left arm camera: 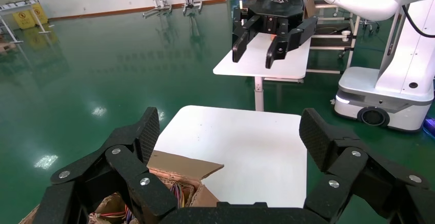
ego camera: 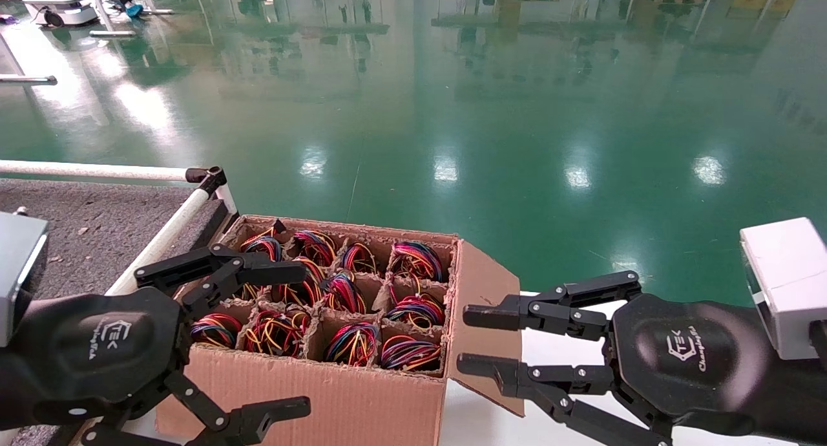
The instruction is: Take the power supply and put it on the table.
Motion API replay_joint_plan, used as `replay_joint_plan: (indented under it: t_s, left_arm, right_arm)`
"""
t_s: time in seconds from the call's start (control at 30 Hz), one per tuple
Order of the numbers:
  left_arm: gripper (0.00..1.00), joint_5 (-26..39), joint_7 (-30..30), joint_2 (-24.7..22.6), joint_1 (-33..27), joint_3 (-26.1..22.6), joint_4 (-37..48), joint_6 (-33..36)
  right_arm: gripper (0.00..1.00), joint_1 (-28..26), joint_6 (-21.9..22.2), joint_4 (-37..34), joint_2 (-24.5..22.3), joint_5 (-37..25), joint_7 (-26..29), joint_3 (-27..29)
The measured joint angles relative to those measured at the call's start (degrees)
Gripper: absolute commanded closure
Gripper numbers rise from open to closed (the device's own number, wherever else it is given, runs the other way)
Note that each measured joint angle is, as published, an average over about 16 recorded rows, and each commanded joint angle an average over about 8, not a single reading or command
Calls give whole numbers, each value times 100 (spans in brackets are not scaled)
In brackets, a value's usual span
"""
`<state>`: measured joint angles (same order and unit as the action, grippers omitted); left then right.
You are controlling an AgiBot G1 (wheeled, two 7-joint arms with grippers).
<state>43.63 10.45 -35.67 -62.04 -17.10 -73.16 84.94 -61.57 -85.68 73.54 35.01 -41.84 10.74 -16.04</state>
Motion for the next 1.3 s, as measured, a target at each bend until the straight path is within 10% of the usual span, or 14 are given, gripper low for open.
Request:
replay_joint_plan:
  t_s: [0.83,1.1,1.3]
  left_arm:
    - [0,1758,-292,-1549,-978,-1056,1361,-322]
    - [5,2194,-799,-2100,-1192,-1290,1996,-487]
    - [76,2409,-1253,-2402,-1274,-1376,2482,-624]
  right_arm:
    - [99,-4,2,-4,-3,6,-6,-11]
    - [6,-5,3,-4,-4,9,-8,-14]
    - [0,-6,4,-4,-5,11,-9,-17]
